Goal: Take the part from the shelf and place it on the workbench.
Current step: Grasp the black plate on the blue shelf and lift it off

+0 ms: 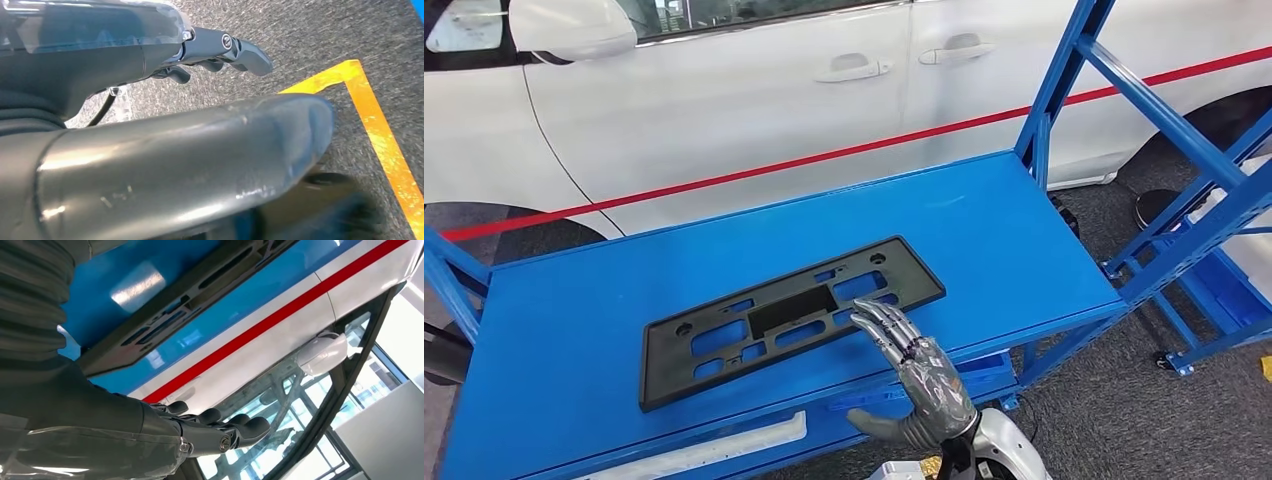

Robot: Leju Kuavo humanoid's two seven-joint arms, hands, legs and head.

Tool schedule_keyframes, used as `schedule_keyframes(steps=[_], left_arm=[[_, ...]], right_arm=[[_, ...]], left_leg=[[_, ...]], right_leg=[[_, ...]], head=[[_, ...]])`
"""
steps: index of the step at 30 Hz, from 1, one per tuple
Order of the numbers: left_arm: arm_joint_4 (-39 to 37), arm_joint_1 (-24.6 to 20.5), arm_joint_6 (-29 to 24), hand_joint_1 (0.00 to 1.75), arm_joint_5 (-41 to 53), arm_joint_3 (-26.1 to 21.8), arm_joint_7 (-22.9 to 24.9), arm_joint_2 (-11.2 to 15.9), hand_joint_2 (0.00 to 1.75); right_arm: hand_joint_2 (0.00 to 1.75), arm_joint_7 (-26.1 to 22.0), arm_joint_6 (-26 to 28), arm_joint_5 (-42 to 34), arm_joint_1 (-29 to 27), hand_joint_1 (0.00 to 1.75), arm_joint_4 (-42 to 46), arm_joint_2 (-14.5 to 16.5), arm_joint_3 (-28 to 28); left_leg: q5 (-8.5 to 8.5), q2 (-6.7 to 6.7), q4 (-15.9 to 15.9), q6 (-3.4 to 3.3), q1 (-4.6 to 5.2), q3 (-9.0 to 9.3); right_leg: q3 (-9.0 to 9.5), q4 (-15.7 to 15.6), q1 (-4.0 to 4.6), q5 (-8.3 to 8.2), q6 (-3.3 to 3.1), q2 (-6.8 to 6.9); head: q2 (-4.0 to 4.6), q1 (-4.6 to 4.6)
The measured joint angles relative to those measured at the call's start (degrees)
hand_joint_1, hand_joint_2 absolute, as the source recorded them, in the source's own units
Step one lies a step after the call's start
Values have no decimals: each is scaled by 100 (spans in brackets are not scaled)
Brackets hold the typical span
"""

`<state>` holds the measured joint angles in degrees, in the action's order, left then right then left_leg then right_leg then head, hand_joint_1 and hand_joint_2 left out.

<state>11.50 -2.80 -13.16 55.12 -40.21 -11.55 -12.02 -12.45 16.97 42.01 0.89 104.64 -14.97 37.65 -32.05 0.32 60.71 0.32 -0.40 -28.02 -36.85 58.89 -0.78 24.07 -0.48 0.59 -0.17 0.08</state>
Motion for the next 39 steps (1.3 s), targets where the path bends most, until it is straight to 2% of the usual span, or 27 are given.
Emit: schedule_keyframes(steps=[1, 2, 5, 6, 7, 9, 10, 11, 12, 14, 16, 18, 20, 21, 23, 25, 26, 27, 28, 30, 32, 35, 36, 37, 39], left_arm=[[0, -8, -14, 0, 9, -1, 7, -1, 0], [0, -13, -22, 0, 19, -1, 22, -1, 0], [0, -12, -31, 0, 59, -2, 154, -3, 0], [0, -15, -27, 0, 82, -2, 201, -5, 0], [0, -20, -18, 0, 108, -2, 236, -9, 0], [0, -29, 15, 0, 157, -1, 259, -19, 0], [0, -29, 33, 0, 188, 2, 260, -25, 0], [0, -27, 46, 0, 228, 7, 260, -33, 0], [0, -26, 52, 0, 277, 13, 264, -42, 0], [0, -29, 50, 0, 384, 41, 282, -69, 0], [0, -42, 45, 0, 468, 84, 297, -102, 0], [0, -62, 46, 0, 507, 126, 299, -123, 0], [0, -72, 46, 0, 534, 153, 301, -134, 0], [0, -71, 49, 0, 553, 160, 304, -136, 0], [0, -68, 56, 0, 614, 177, 326, -133, 0], [0, -65, 62, 0, 682, 207, 360, -133, 0], [0, -61, 63, 0, 707, 225, 376, -133, 0], [0, -56, 63, 0, 722, 241, 386, -133, 0], [0, -52, 63, 0, 735, 254, 393, -133, 0], [0, -51, 64, 0, 755, 275, 402, -134, 0], [0, -59, 71, 0, 780, 294, 417, -136, 0], [0, -52, 73, 0, 813, 306, 463, -139, 0], [0, -50, 71, 0, 828, 309, 476, -140, 0], [0, -50, 68, 0, 842, 313, 485, -142, 0], [0, -52, 66, 0, 857, 322, 487, -144, 0]], right_arm=[[175, 5, -1, -3, -19, 0, 11, 0, -13], [175, 12, -3, -4, -36, 0, 20, 0, -22], [175, 107, -117, 9, -76, 0, 19, 4, -39], [175, 161, -178, 36, -78, 0, 6, 12, -41], [175, 216, -233, 71, -71, 0, -22, 28, -43], [175, 324, -315, 158, -45, 0, -127, 81, -43], [175, 396, -352, 218, -23, 0, -223, 129, -42], [175, 487, -378, 303, 15, 0, -348, 190, -40], [175, 588, -385, 412, 75, 0, -512, 270, -39], [175, 792, -331, 691, 281, 0, -945, 477, -36], [175, 935, -236, 939, 561, 0, -1457, 723, -31], [175, 1003, -154, 1081, 796, 0, -1937, 957, -22], [175, 1038, -104, 1158, 941, 0, -2275, 1125, -16], [175, 1069, -86, 1201, 1008, 0, -2407, 1197, -14], [175, 1170, -33, 1317, 1184, 0, -2742, 1366, -11], [175, 1262, 62, 1402, 1376, 0, -3162, 1533, -10], [175, 1283, 121, 1421, 1455, 0, -3373, 1609, -10], [175, 1289, 173, 1425, 1523, 0, -3556, 1672, -10], [175, 1289, 214, 1427, 1582, 0, -3706, 1727, -10], [175, 1289, 256, 1427, 1689, 0, -3929, 1818, -10], [175, 1289, 265, 1426, 1768, 0, -4095, 1885, -10], [175, 1284, 284, 1428, 1828, 0, -4267, 1956, -10], [175, 1275, 302, 1435, 1842, 0, -4312, 1972, -10], [175, 1263, 322, 1447, 1854, 0, -4353, 1986, -10], [175, 1241, 347, 1471, 1871, 0, -4415, 2003, -10]], left_leg=[[42, 1, -249, -39, 14, 143], [50, 2, -361, -80, 29, 192], [171, -6, -407, -203, 42, 167], [224, -15, -428, -243, 37, 150], [276, -26, -448, -277, 28, 124], [330, -40, -439, -310, 38, 49], [349, -44, -427, -313, 42, 14], [360, -44, -411, -311, 46, -15], [367, -43, -394, -306, 47, -35], [363, -40, -363, -286, 47, -48], [353, -44, -327, -230, 63, -81], [361, -47, -313, -158, 69, -123], [343, -41, -296, -95, 65, -139], [278, -37, -218, -65, 61, -174], [-11, -31, 287, -11, 38, -414], [-313, -31, 1055, 34, 15, -803], [-346, -32, 1291, 51, 5, -934], [-262, -32, 1309, 61, -5, -962], [-86, -33, 1115, 66, -17, -888], [321, -36, 357, 54, -30, -556], [489, -31, -151, 17, -20, -345], [524, -23, -257, -79, -18, -331], [554, -26, -286, -122, -28, -326], [587, -32, -315, -162, -41, -327], [626, -40, -336, -210, -43, -353]], right_leg=[[-14, 8, 4, -31, 33, 4], [-18, 8, 7, -62, 71, 8], [-25, 4, -17, -111, 184, 1], [-70, 101, -26, -19, 209, -6], [-158, 309, -33, 149, 229, -15], [-420, 993, -39, 591, 258, -28], [-522, 1307, -42, 733, 268, -31], [-545, 1463, -43, 771, 272, -32], [-464, 1414, -44, 704, 267, -32], [-47, 751, -41, 398, 223, -39], [280, 145, -10, 242, 154, -51], [327, 4, 26, 255, 97, -57], [320, -33, 9, 234, 38, -50], [327, -59, -6, 221, 2, -43], [333, -91, -19, 199, -55, -31], [320, -87, -9, 194, -77, -30], [317, -82, -6, 194, -78, -29], [316, -74, -5, 194, -78, -30], [317, -63, -6, 195, -76, -32], [315, -33, 1, 202, -59, -42], [295, -13, 20, 198, -5, -50], [282, -29, 18, 166, 96, -52], [263, 20, 12, 211, 123, -53], [201, 159, 9, 319, 144, -56], [-80, 790, 4, 703, 171, -58]], head=[[0, 6], [0, 12], [1, 21], [1, 26], [0, 33], [0, 44], [1, 44], [1, 44], [1, 44], [0, 49], [0, 48], [1, 45], [1, 48], [1, 38], [1, 19], [1, 8], [1, 8], [0, 8], [0, 8], [1, 7], [1, 9], [0, 8], [0, 10], [1, 20], [1, 37]])
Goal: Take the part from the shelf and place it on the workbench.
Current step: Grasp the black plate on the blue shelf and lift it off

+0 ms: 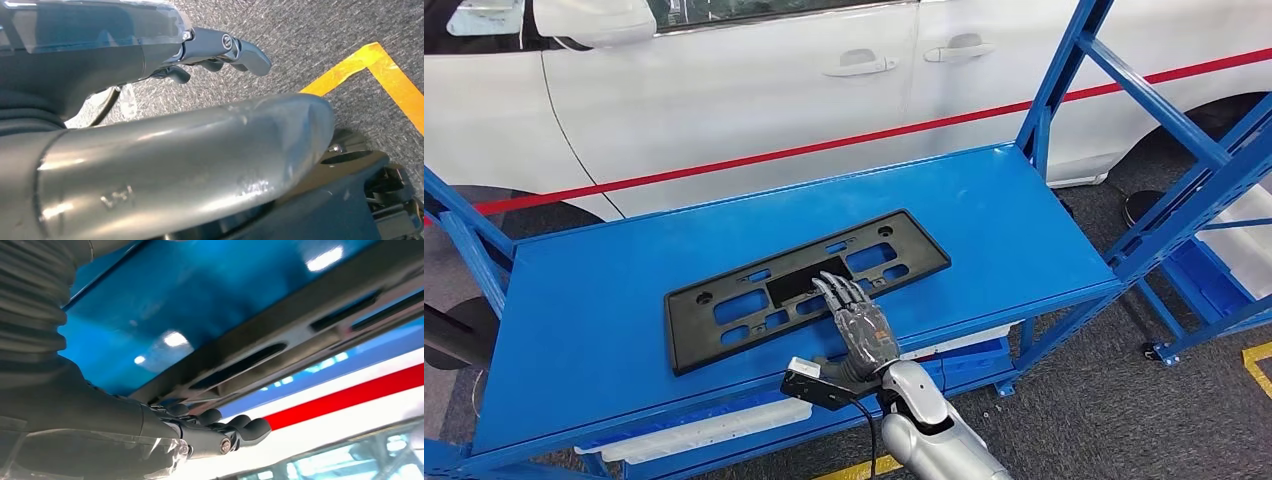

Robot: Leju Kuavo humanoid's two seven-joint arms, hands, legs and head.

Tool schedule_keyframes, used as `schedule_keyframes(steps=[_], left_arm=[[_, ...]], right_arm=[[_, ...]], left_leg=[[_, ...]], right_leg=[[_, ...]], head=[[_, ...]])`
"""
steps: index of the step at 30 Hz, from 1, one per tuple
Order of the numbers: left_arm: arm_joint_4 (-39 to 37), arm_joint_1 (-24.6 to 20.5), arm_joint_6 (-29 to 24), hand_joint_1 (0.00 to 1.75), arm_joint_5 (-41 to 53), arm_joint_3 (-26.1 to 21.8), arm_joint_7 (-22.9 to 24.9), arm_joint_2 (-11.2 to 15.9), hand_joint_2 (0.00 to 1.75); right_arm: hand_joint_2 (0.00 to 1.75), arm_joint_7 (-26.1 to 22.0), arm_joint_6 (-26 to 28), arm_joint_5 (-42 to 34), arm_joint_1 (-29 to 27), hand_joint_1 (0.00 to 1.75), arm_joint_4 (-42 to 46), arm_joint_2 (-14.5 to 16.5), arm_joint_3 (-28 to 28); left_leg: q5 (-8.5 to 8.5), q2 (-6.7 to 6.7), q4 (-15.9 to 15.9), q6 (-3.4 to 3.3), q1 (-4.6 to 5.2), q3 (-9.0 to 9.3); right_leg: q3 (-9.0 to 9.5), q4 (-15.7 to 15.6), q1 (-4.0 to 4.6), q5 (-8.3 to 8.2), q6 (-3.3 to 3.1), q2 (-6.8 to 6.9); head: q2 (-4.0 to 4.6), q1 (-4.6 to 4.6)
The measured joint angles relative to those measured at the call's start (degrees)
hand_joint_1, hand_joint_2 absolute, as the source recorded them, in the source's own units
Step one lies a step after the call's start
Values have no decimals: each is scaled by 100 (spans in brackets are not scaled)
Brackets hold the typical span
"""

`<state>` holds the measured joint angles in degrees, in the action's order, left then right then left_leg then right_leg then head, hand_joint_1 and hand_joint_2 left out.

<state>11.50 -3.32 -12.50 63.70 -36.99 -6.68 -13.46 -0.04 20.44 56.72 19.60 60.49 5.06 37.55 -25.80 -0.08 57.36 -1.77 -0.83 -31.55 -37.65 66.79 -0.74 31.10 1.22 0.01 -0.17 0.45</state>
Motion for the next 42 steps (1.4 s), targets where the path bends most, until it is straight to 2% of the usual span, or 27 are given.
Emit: schedule_keyframes(steps=[1, 2, 3, 4, 6, 8, 12, 14, 16, 17, 18, 19, 20, 21, 23, 24, 26, 28, 30, 32, 33, 34, 35, 37, 38, 39, 42], left_arm=[[0, 2, -1, 0, 2, 2, -1, 1, 0], [0, 5, -1, 0, 3, 3, -2, 1, 0], [0, 8, -2, 0, 3, 3, -5, 1, 0], [0, 8, -3, 0, 4, 3, -14, 1, 0], [0, 5, -3, 0, 5, 6, -48, -4, 0], [0, 1, -3, 0, 5, 9, -95, -10, 0], [0, -8, 3, 0, 1, 10, -178, -12, 0], [0, -8, 24, 0, 3, 10, -199, -11, 0], [0, -8, 69, 0, 11, 10, -223, -11, 0], [0, -7, 88, 0, 14, 10, -233, -11, 0], [0, -7, 108, 0, 19, 10, -243, -11, 0], [0, -8, 125, 0, 31, 11, -247, -10, 0], [0, -12, 148, 0, 46, 13, -249, -10, 0], [0, -20, 172, 0, 67, 17, -250, -9, 0], [0, -54, 208, 0, 106, 25, -250, -6, 0], [0, -71, 217, 0, 118, 30, -250, -4, 0], [0, -88, 233, 0, 128, 37, -250, -2, 0], [0, -90, 244, 0, 132, 43, -251, -2, 0], [0, -96, 251, 0, 134, 54, -254, -6, 0], [0, -96, 255, 0, 146, 68, -256, -7, 0], [0, -93, 255, 0, 153, 72, -257, -7, 0], [0, -89, 255, 0, 158, 73, -257, -7, 0], [0, -86, 255, 0, 159, 73, -257, -7, 0], [0, -79, 254, 0, 159, 73, -258, -7, 0], [0, -75, 250, 0, 159, 72, -263, -7, 0], [0, -68, 241, 0, 159, 72, -272, -7, 0], [0, -45, 204, 0, 152, 69, -309, -4, 0]], right_arm=[[175, -8, 3, 6, 4, 0, -20, 9, 0], [175, -13, 3, 8, 7, 0, -37, 17, 0], [175, -18, 2, 10, 10, 0, -50, 29, 0], [175, -27, -2, 12, 17, 0, -59, 42, 0], [175, -52, -16, 15, 43, 0, -69, 76, 0], [175, -93, -45, 8, 67, 0, -73, 118, 0], [175, -173, -152, -36, 82, 0, -76, 192, 24], [175, -219, -315, -186, 120, 0, -74, 234, 82], [175, -279, -633, -549, 181, 0, -69, 278, 141], [175, -305, -793, -748, 210, 0, -68, 289, 157], [175, -321, -939, -934, 242, 0, -67, 296, 167], [175, -314, -1051, -1067, 282, 0, -68, 296, 173], [175, -290, -1137, -1160, 332, 0, -71, 296, 177], [175, -249, -1209, -1226, 397, 0, -80, 296, 179], [175, -149, -1317, -1297, 569, 0, -133, 290, 181], [175, -111, -1349, -1310, 665, 0, -177, 284, 181], [175, -62, -1375, -1315, 827, 0, -268, 268, 181], [175, -45, -1376, -1321, 923, 0, -341, 252, 181], [175, -28, -1361, -1326, 977, 0, -413, 235, 181], [175, 3, -1342, -1342, 1003, 0, -494, 206, 181], [175, 12, -1343, -1375, 1010, 0, -536, 184, 180], [175, 4, -1349, -1418, 1023, 0, -575, 158, 173], [175, -17, -1357, -1465, 1047, 0, -607, 132, 164], [175, -56, -1361, -1476, 1129, 0, -649, 74, 146], [175, -65, -1360, -1444, 1170, 0, -661, 48, 143], [175, -66, -1359, -1405, 1199, 0, -668, 21, 142], [175, -40, -1357, -1217, 1215, 0, -673, -35, 144]], left_leg=[[8, -2, 3, -9, 3, -20], [14, -3, 7, -11, 6, -34], [19, -3, 12, -10, 7, -42], [21, 0, 20, -5, 7, -45], [17, 8, 43, 18, 11, -47], [7, 15, 78, 73, 32, -67], [-20, 17, 113, 211, 25, -108], [-269, 16, 469, 260, 13, -263], [-647, 16, 1192, 294, 8, -577], [-758, 16, 1507, 302, 6, -713], [-773, 15, 1666, 302, 7, -777], [-676, 15, 1604, 291, 9, -738], [-502, 15, 1352, 267, 14, -610], [-300, 14, 961, 230, 23, -421], [-81, 14, 309, 160, 57, -117], [-52, 16, 147, 133, 75, -53], [-39, 25, 79, 94, 94, -50], [25, 22, 3, 38, 63, -36], [81, 12, -62, -13, 32, -31], [92, 11, -66, -32, 34, -56], [93, 12, -62, -32, 34, -63], [92, 14, -54, -30, 33, -68], [88, 17, -42, -24, 30, -68], [64, 27, 1, 11, 29, -73], [46, 34, 35, 41, 38, -86], [33, 38, 60, 73, 47, -101], [22, 41, 71, 169, 45, -125]], right_leg=[[-170, 379, -1, 176, 9, 0], [-291, 661, -2, 271, 17, 0], [-312, 742, -3, 249, 19, 1], [-217, 593, -4, 123, 13, 1], [191, -156, -3, -224, -21, 1], [465, -715, 16, -388, -72, -2], [479, -842, 32, -434, -198, -2], [467, -872, 13, -469, -269, 6], [444, -867, 24, -478, -300, 9], [437, -862, 34, -479, -304, 9], [434, -856, 43, -478, -306, 9], [433, -847, 53, -477, -307, 6], [435, -838, 61, -476, -309, 2], [436, -831, 67, -474, -308, -4], [419, -817, 85, -480, -283, -10], [402, -815, 86, -490, -259, -9], [381, -831, 80, -520, -196, -5], [357, -779, 76, -474, -131, -3], [161, -359, 65, -197, -75, -6], [-190, 376, 40, 161, -32, -7], [-319, 648, 24, 240, -12, -6], [-357, 729, 7, 209, 2, -4], [-285, 591, -10, 75, 12, -3], [93, -155, -36, -299, 13, -2], [256, -493, -33, -419, -5, -6], [356, -715, -26, -474, -29, -10], [371, -814, -1, -485, -132, -25]], head=[[0, 6], [-1, 7], [-1, 7], [0, 7], [0, 8], [-1, 0], [0, -6], [0, -21], [-1, -37], [0, -36], [0, -36], [0, -36], [0, -36], [-1, -36], [-1, -35], [-1, -31], [-1, -32], [-1, -30], [-1, -21], [-1, -15], [-1, -15], [-1, -15], [-1, -14], [-1, -14], [-1, -16], [-1, -21], [-1, -25]])
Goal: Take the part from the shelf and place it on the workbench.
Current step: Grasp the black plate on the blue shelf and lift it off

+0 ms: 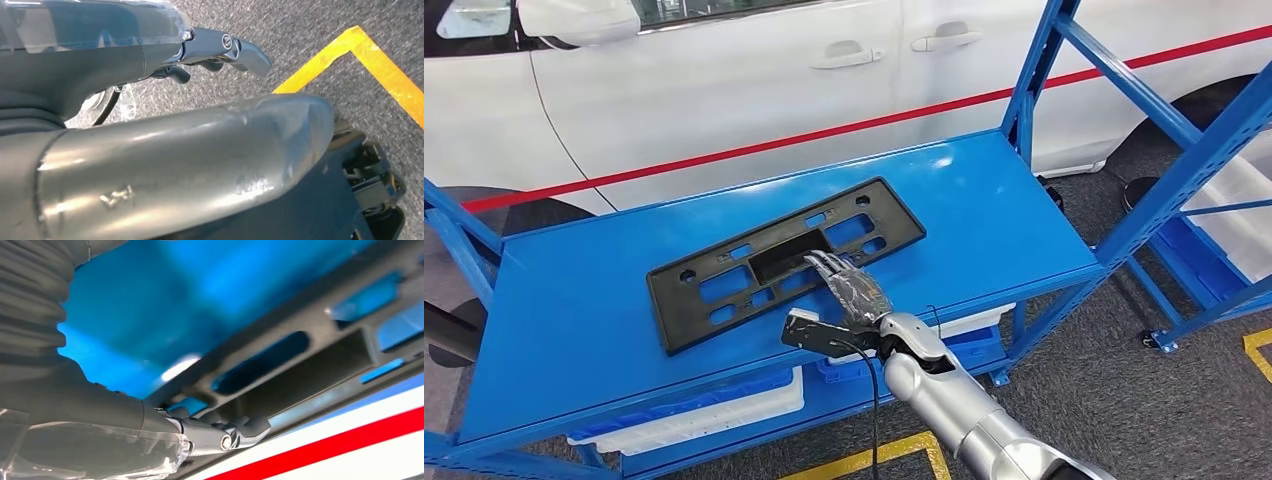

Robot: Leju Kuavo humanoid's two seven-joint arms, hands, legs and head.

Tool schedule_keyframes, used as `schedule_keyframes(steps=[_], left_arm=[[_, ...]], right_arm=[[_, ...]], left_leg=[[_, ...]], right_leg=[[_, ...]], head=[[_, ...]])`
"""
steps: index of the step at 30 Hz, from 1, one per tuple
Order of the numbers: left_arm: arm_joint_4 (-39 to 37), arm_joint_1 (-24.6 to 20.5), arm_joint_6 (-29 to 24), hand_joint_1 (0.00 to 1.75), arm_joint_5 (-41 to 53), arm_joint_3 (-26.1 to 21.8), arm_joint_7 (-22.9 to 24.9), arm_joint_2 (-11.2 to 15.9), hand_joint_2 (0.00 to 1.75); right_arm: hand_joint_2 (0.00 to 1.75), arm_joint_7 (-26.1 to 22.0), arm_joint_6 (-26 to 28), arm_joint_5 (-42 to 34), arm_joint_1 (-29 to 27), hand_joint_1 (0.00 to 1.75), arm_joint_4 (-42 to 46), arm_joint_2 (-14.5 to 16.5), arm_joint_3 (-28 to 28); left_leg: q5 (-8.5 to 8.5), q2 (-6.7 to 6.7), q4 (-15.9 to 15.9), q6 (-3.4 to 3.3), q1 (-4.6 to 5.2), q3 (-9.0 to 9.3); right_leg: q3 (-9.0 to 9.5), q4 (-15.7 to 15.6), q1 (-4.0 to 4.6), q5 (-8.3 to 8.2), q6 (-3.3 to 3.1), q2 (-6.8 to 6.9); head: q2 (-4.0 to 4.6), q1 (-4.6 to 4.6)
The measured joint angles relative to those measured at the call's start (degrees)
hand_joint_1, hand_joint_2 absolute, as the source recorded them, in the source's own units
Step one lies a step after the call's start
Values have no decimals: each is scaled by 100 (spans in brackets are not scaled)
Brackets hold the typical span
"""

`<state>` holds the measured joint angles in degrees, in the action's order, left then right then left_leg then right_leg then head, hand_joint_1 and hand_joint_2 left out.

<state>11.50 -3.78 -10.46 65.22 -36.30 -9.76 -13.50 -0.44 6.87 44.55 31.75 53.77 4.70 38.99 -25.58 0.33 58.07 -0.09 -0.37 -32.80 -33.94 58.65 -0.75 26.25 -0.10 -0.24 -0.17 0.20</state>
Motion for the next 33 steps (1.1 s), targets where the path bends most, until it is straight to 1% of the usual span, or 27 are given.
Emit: schedule_keyframes(steps=[1, 2, 3, 5, 6, 7, 8, 9, 10, 11, 12, 13, 15, 16, 17, 18, 20, 21, 22, 23, 24, 26, 27, 28, 31, 32, 33], left_arm=[[0, 5, -7, 0, -2, -1, -12, 0, 0], [0, 6, -9, 0, -1, -2, -22, 0, 0], [0, 5, -9, 0, 5, -2, -29, 0, 0], [0, 6, -8, 0, 25, -3, -32, -1, 0], [0, 6, -8, 0, 38, -3, -31, -1, 0], [0, 6, -9, 0, 53, -3, -27, -1, 0], [0, 6, -11, 0, 69, -4, -24, -1, 0], [0, 6, -14, 0, 84, -4, -21, -1, 0], [0, 4, -16, 0, 98, -5, -19, -1, 0], [0, -2, -18, 0, 108, -5, -18, -2, 0], [0, -9, -19, 0, 118, -5, -18, -4, 0], [0, -13, -19, 0, 126, -5, -17, -7, 0], [0, -4, -22, 0, 139, -7, -8, -10, 0], [0, 4, -26, 0, 146, -7, -3, -13, 0], [0, 9, -29, 0, 152, -7, 1, -17, 0], [0, 9, -33, 0, 157, -8, 2, -22, 0], [0, 14, -34, 0, 162, -9, -1, -28, 0], [0, 20, -34, 0, 163, -11, -2, -28, 0], [0, 26, -34, 0, 167, -13, -3, -27, 0], [0, 30, -34, 0, 174, -15, -3, -27, 0], [0, 32, -34, 0, 184, -17, -3, -30, 0], [0, 31, -34, 0, 200, -20, -3, -39, 0], [0, 31, -34, 0, 206, -20, -3, -43, 0], [0, 30, -33, 0, 212, -20, -2, -45, 0], [0, 24, -20, 0, 273, -20, 14, -54, 0], [0, 21, -14, 0, 301, -18, 21, -56, 0], [0, 19, -8, 0, 323, -15, 26, -57, 0]], right_arm=[[175, 71, 24, 179, 5, 0, 0, -8, 10], [175, 204, 73, 483, 22, 0, -2, -13, 39], [175, 395, 140, 912, 57, 0, -14, -18, 100], [175, 884, 295, 2039, 212, 0, -128, -52, 405], [175, 1090, 375, 2555, 304, 0, -216, -78, 601], [175, 1259, 467, 3010, 389, 0, -317, -107, 792], [175, 1365, 575, 3354, 453, 0, -409, -132, 937], [175, 1441, 696, 3634, 503, 0, -491, -150, 1037], [175, 1498, 810, 3861, 547, 0, -571, -167, 1116], [175, 1537, 910, 4013, 587, 0, -638, -186, 1177], [175, 1563, 992, 4105, 618, 0, -693, -215, 1220], [175, 1572, 1062, 4155, 638, 0, -736, -244, 1246], [175, 1531, 1186, 4197, 654, 0, -792, -291, 1264], [175, 1475, 1235, 4196, 649, 0, -810, -308, 1261], [175, 1396, 1271, 4171, 638, 0, -822, -320, 1247], [175, 1306, 1295, 4123, 618, 0, -830, -331, 1214], [175, 1159, 1309, 4006, 545, 0, -834, -348, 1109], [175, 1104, 1309, 3958, 499, 0, -832, -352, 1048], [175, 1063, 1305, 3927, 454, 0, -828, -355, 995], [175, 1023, 1299, 3899, 418, 0, -823, -356, 942], [175, 993, 1292, 3876, 390, 0, -817, -355, 893], [175, 944, 1276, 3832, 356, 0, -808, -353, 802], [175, 930, 1269, 3817, 345, 0, -801, -346, 765], [175, 922, 1261, 3805, 337, 0, -796, -337, 733], [175, 886, 1192, 3753, 370, 0, -810, -265, 654], [175, 866, 1157, 3727, 407, 0, -841, -221, 628], [175, 850, 1128, 3704, 454, 0, -888, -172, 601]], left_leg=[[-37, -1, 35, 31, -10, -14], [-132, -3, 168, 60, -19, -71], [-281, -5, 415, 84, -27, -180], [-634, -8, 1165, 121, -35, -511], [-728, -9, 1470, 129, -37, -650], [-724, -9, 1604, 130, -37, -709], [-616, -9, 1515, 120, -36, -665], [-429, -9, 1221, 101, -34, -520], [-236, -9, 812, 72, -30, -320], [-106, -9, 431, 45, -17, -132], [-32, -9, 162, 17, -4, -3], [-20, -8, 24, -7, 10, 61], [-10, -3, -21, -60, 14, 74], [14, -9, -49, -91, 3, 83], [42, -17, -80, -129, -11, 89], [68, -28, -109, -162, -25, 91], [87, -41, -117, -196, -23, 71], [89, -44, -115, -199, -21, 63], [89, -46, -112, -199, -20, 61], [87, -47, -108, -196, -21, 63], [84, -46, -103, -191, -22, 68], [67, -39, -75, -158, -11, 75], [58, -33, -60, -130, -1, 75], [51, -27, -49, -95, 8, 74], [43, -22, -43, 17, -3, 77], [-16, -23, 27, 51, -12, 50], [-143, -23, 206, 83, -20, -27]], right_leg=[[3, -16, -4, -12, -34, 1], [6, -31, -13, -23, -71, 6], [10, -44, -21, -31, -100, 13], [9, -43, -11, -29, -132, 21], [15, -41, -3, -26, -137, 21], [25, -39, 2, -23, -140, 20], [39, -36, 6, -20, -140, 19], [57, -35, 8, -15, -137, 17], [73, -35, 8, -11, -131, 16], [80, -30, 19, -4, -116, 16], [81, -28, 26, -2, -90, 17], [80, -30, 31, -4, -60, 19], [85, -51, 35, -21, 14, 21], [84, -36, 32, -7, 45, 19], [47, 53, 31, 65, 73, 18], [-45, 258, 29, 203, 95, 17], [-364, 947, 16, 586, 125, 17], [-519, 1279, 9, 718, 138, 17], [-601, 1459, 2, 746, 149, 18], [-581, 1433, -7, 668, 154, 19], [-459, 1203, -15, 507, 152, 21], [-53, 432, -12, 173, 126, 23], [91, 143, -6, 83, 101, 21], [172, -26, 3, 47, 73, 18], [179, -85, 15, 19, -33, 14], [179, -102, 8, -1, -71, 17], [175, -119, -4, -22, -106, 21]], head=[[0, -1], [0, -11], [0, -19], [0, -34], [0, -33], [0, -35], [0, -37], [0, -37], [0, -38], [0, -38], [0, -36], [0, -34], [0, -31], [0, -33], [0, -26], [0, -16], [0, 1], [0, 2], [1, 1], [1, 1], [1, 1], [1, 2], [0, -1], [1, -3], [1, -5], [0, -12], [0, -23]])
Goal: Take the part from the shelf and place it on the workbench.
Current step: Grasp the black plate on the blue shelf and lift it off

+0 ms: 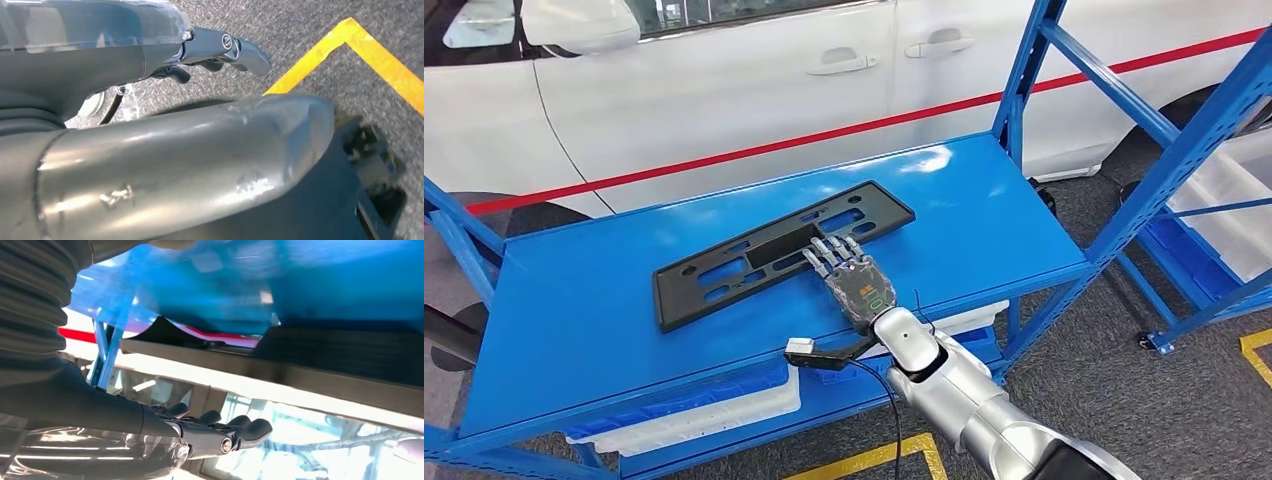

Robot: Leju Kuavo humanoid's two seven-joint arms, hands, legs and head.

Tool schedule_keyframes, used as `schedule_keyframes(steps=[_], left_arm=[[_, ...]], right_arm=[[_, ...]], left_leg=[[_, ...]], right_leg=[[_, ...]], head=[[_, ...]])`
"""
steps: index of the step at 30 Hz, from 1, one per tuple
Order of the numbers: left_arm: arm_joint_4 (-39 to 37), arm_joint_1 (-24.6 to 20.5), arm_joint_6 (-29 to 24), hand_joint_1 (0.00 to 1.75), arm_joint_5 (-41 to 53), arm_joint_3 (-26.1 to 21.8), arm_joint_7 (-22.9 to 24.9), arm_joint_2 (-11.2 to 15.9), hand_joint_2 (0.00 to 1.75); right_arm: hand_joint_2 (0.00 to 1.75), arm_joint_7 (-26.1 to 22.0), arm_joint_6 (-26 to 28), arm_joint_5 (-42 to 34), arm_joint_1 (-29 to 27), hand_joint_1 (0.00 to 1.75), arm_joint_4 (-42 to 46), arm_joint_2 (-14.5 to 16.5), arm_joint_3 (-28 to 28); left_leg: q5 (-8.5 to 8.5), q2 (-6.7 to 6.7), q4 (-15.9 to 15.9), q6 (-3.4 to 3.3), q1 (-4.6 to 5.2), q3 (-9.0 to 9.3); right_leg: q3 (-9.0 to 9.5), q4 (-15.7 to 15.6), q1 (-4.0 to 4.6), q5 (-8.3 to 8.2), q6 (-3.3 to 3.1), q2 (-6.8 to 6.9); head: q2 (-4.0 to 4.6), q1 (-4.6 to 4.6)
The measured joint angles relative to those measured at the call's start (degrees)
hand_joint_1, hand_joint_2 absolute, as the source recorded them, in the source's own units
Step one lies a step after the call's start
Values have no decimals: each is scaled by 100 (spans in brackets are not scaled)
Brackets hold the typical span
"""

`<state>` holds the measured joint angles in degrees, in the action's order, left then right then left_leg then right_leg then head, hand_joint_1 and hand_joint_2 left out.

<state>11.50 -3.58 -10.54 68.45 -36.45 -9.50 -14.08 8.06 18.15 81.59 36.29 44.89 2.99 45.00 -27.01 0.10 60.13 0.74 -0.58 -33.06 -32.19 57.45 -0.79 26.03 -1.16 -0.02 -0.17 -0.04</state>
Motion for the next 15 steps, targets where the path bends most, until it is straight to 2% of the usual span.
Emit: schedule_keyframes(steps=[3, 4, 5, 6, 8, 10, 13, 15], left_arm=[[0, 3, 13, 0, 49, 8, 8, -2, 0], [0, 6, 13, 0, 56, 9, 9, -2, 0], [0, 7, 14, 0, 59, 9, 9, -2, 0], [0, 7, 14, 0, 60, 10, 8, -2, 0], [0, -4, 14, 0, 58, 9, 3, -2, 0], [0, -23, 14, 0, 54, 8, -8, -2, 0], [0, -35, 14, 0, 28, 5, -46, -2, 0], [0, -42, 23, 0, 3, 2, -88, -9, 0]], right_arm=[[175, -18, -27, -54, 134, 0, -202, 139, -67], [175, -20, -26, -74, 173, 0, -271, 179, -85], [175, -23, -26, -97, 213, 0, -335, 214, -106], [175, -27, -27, -123, 255, 0, -392, 248, -131], [175, -37, -45, -172, 344, 0, -496, 305, -190], [175, -43, -83, -202, 426, 0, -585, 337, -239], [175, -49, -112, -264, 512, 0, -694, 367, -310], [175, -73, -118, -319, 557, 0, -763, 379, -364]], left_leg=[[-551, -1, 1047, 68, -21, -458], [-629, -1, 1303, 78, -22, -565], [-594, -1, 1352, 79, -22, -575], [-463, -1, 1187, 71, -21, -484], [-96, -3, 397, 21, -15, -86], [85, -3, -183, -46, 11, 173], [126, -1, -300, -145, 28, 189], [184, -9, -363, -219, 3, 203]], right_leg=[[-40, -6, 5, -26, -50, 6], [-51, -3, 9, -30, -52, 5], [-57, 1, 11, -33, -51, 3], [-57, 5, 12, -35, -49, 1], [-52, 15, 17, -40, -35, -2], [-71, 26, 31, -52, 15, -3], [-100, 17, 27, -76, 123, 0], [-180, 188, 19, 55, 179, -1]], head=[[1, -27], [1, -26], [1, -27], [1, -28], [0, -28], [1, -23], [0, -21], [0, -10]])
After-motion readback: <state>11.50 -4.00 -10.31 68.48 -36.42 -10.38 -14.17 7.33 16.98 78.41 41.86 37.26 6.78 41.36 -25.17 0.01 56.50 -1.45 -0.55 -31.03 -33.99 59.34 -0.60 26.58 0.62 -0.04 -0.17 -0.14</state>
